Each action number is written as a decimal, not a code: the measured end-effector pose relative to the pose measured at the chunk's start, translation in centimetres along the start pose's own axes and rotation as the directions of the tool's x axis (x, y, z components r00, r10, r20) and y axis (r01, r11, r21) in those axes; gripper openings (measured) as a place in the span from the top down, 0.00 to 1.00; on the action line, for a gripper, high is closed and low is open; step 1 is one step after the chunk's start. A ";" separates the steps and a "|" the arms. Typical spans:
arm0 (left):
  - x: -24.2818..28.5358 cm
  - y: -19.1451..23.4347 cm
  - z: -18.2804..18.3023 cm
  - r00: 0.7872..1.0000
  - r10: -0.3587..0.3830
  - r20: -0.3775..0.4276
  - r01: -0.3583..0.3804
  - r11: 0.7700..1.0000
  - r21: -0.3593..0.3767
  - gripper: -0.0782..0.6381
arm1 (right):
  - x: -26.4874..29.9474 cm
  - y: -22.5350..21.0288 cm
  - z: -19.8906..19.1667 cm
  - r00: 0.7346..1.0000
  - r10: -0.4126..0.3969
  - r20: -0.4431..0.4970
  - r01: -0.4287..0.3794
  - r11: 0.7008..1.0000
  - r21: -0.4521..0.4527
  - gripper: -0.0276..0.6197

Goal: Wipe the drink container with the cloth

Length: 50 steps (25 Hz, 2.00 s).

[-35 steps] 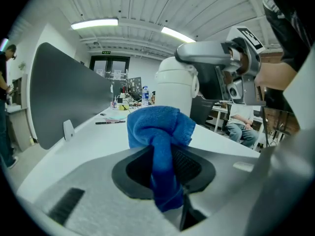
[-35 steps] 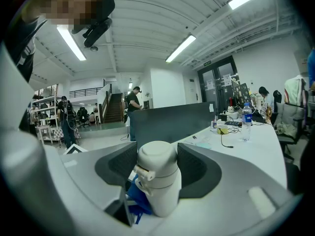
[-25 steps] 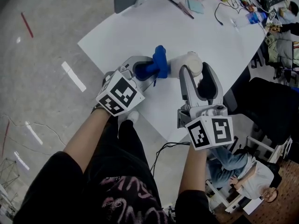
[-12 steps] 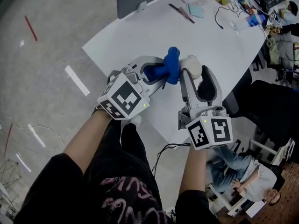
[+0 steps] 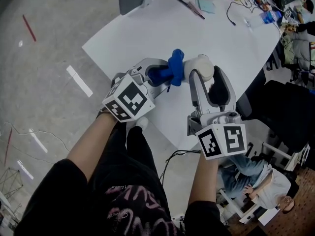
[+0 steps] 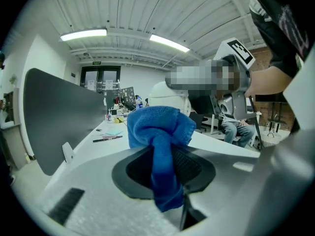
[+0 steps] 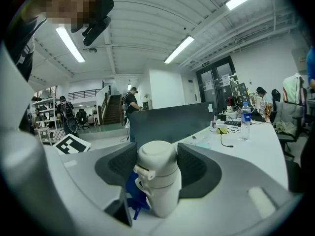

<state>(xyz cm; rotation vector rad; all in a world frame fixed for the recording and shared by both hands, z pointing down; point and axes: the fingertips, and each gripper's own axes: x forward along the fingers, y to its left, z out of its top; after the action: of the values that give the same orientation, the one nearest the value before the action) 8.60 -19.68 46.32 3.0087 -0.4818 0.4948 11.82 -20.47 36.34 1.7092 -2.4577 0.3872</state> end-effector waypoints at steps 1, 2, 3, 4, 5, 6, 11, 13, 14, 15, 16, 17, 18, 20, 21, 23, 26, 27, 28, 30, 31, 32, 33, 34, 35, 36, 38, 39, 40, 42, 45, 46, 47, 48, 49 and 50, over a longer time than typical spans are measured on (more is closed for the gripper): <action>0.2 0.0 -0.5 1.000 -0.003 -0.008 0.003 1.000 -0.004 0.76 | 0.0 0.0 0.0 1.000 -0.001 0.001 0.001 1.000 0.000 0.55; 0.3 0.0 -0.9 1.000 -0.006 -0.016 0.006 1.000 -0.007 0.76 | 0.0 0.0 0.0 1.000 -0.002 0.003 0.002 1.000 0.001 0.55; 0.5 0.0 -1.3 1.000 -0.010 -0.022 0.010 1.000 -0.012 0.76 | 0.1 0.0 0.1 1.000 -0.002 0.004 0.002 1.000 0.002 0.55; 0.6 -0.1 -1.7 0.999 -0.014 -0.029 0.013 1.000 -0.018 0.76 | 0.1 0.0 0.1 1.000 -0.002 0.005 0.002 1.000 0.003 0.55; 0.8 -0.1 -2.2 0.999 -0.017 -0.038 0.016 1.000 -0.022 0.76 | 0.1 0.0 0.1 1.000 -0.002 0.006 0.002 1.000 0.005 0.55; 1.0 -0.1 -2.6 0.999 -0.019 -0.048 0.018 1.000 -0.025 0.76 | 0.1 -0.1 0.0 1.000 -0.001 0.006 0.001 1.000 0.006 0.55; 2.0 0.1 -4.8 0.995 -0.025 -0.095 0.023 0.999 -0.029 0.76 | 0.1 -0.3 -0.1 1.000 0.004 0.004 -0.004 1.000 0.011 0.55; 2.2 0.0 -5.3 0.994 -0.026 -0.104 0.022 0.999 -0.039 0.76 | 0.1 -0.4 -0.1 1.000 0.005 0.003 -0.005 1.000 0.012 0.55; 2.2 0.0 -5.4 0.994 -0.024 -0.105 0.020 0.999 -0.044 0.76 | 0.1 -0.4 -0.1 1.000 0.006 0.004 -0.006 1.000 0.012 0.55; 2.2 0.0 -5.4 0.994 -0.022 -0.106 0.017 0.999 -0.047 0.76 | 0.1 -0.4 -0.1 1.000 0.007 0.004 -0.007 1.000 0.012 0.55; 2.2 0.0 -5.4 0.994 -0.020 -0.108 0.015 0.999 -0.045 0.76 | 0.1 -0.5 -0.2 1.000 0.008 0.005 -0.008 1.000 0.012 0.55; 2.1 -0.1 -5.3 0.994 -0.017 -0.110 0.012 0.999 -0.039 0.76 | 0.1 -0.5 -0.2 1.000 0.009 0.005 -0.009 1.000 0.013 0.55; 1.9 -0.1 -5.1 0.994 -0.012 -0.108 0.009 0.999 -0.034 0.76 | 0.1 -0.5 -0.3 1.000 0.009 0.006 -0.009 1.000 0.014 0.55; 1.2 0.0 -4.2 0.996 0.001 -0.092 -0.004 1.000 -0.028 0.76 | 0.0 -0.5 -0.3 1.000 0.010 0.009 -0.010 1.000 0.017 0.55; 0.8 0.1 -3.6 0.997 0.010 -0.081 -0.012 1.000 -0.024 0.76 | -0.1 -0.5 -0.3 1.000 0.011 0.010 -0.011 1.000 0.019 0.55; 0.0 0.4 -2.0 0.998 0.027 -0.057 -0.027 1.000 -0.007 0.76 | -0.1 -0.6 -0.3 1.000 0.013 0.010 -0.013 1.000 0.022 0.55; -1.2 0.5 0.9 0.999 0.044 -0.008 -0.044 0.999 0.024 0.76 | -0.1 -0.5 -0.3 1.000 0.014 0.011 -0.014 1.000 0.024 0.55; -1.5 0.4 1.9 0.999 0.046 0.011 -0.047 0.998 0.032 0.76 | -0.2 -0.5 -0.3 1.000 0.015 0.013 -0.015 1.000 0.025 0.55; -1.8 0.3 2.9 0.999 0.046 0.029 -0.048 0.998 0.044 0.76 | -0.3 -0.4 -0.3 1.000 0.015 0.014 -0.016 1.000 0.026 0.55; -2.0 0.1 4.5 0.998 0.041 0.054 -0.045 0.996 0.075 0.76 | -0.3 -0.2 -0.2 1.000 0.017 0.017 -0.017 0.999 0.029 0.55; -1.9 0.0 4.9 0.997 0.038 0.059 -0.043 0.995 0.088 0.76 | -0.3 -0.2 -0.2 1.000 0.017 0.018 -0.018 0.999 0.030 0.55; -1.8 0.0 5.1 0.997 0.035 0.062 -0.041 0.995 0.095 0.76 | -0.3 -0.2 -0.2 1.000 0.017 0.018 -0.018 0.999 0.032 0.55; -1.6 0.0 5.2 0.997 0.032 0.064 -0.038 0.995 0.095 0.76 | -0.2 -0.2 -0.2 1.000 0.017 0.019 -0.017 0.999 0.034 0.55; -1.5 0.0 5.2 0.997 0.030 0.067 -0.036 0.995 0.090 0.76 | -0.2 -0.3 -0.2 1.000 0.017 0.019 -0.018 0.999 0.036 0.55; -1.4 0.1 5.1 0.997 0.029 0.069 -0.035 0.996 0.084 0.76 | -0.1 -0.4 -0.1 1.000 0.019 0.018 -0.020 0.999 0.036 0.55; -1.4 0.2 4.9 0.997 0.030 0.067 -0.035 0.996 0.079 0.76 | -0.1 -0.4 -0.1 1.000 0.021 0.018 -0.021 0.999 0.035 0.55; -1.2 0.2 4.4 0.998 0.030 0.059 -0.034 0.997 0.073 0.76 | 0.0 -0.4 -0.2 1.000 0.022 0.017 -0.023 0.999 0.034 0.55; -1.1 0.2 4.1 0.998 0.029 0.054 -0.033 0.997 0.069 0.76 | 0.0 -0.4 -0.2 1.000 0.022 0.017 -0.023 0.999 0.035 0.55; -0.9 0.1 3.8 0.998 0.027 0.050 -0.030 0.997 0.065 0.76 | 0.0 -0.5 -0.2 1.000 0.022 0.017 -0.023 0.999 0.036 0.55; -0.7 0.0 3.2 0.999 0.024 0.041 -0.026 0.998 0.055 0.76 | -0.1 -0.5 -0.2 1.000 0.024 0.018 -0.025 0.999 0.039 0.54; -0.3 -0.1 1.9 1.000 0.015 0.027 -0.016 0.999 0.033 0.76 | 0.0 -0.4 -0.2 1.000 0.026 0.016 -0.027 0.999 0.041 0.54; -0.2 -0.1 1.4 1.000 0.012 0.019 -0.013 1.000 0.027 0.76 | 0.1 -0.4 -0.2 1.000 0.026 0.015 -0.026 0.999 0.041 0.54; 0.0 0.0 0.8 1.000 0.010 0.011 -0.010 1.000 0.021 0.76 | 0.1 -0.4 -0.3 1.000 0.025 0.013 -0.026 0.999 0.042 0.54; 0.2 0.0 0.3 1.000 0.008 0.003 -0.008 1.000 0.015 0.76 | 0.2 -0.4 -0.3 1.000 0.024 0.011 -0.025 0.999 0.042 0.54; 0.3 0.1 -0.1 1.000 0.007 -0.002 -0.007 1.000 0.007 0.76 | 0.3 -0.4 -0.3 1.000 0.023 0.009 -0.024 0.999 0.042 0.54; 0.5 0.2 -0.5 1.000 0.007 -0.005 -0.007 1.000 -0.001 0.76 | 0.3 -0.4 -0.3 1.000 0.022 0.008 -0.022 0.999 0.041 0.54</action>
<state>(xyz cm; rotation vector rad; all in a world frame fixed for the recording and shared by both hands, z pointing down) 8.84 -20.01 46.96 3.0051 -0.4921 0.5020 12.07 -20.82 36.73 1.7035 -2.4926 0.4372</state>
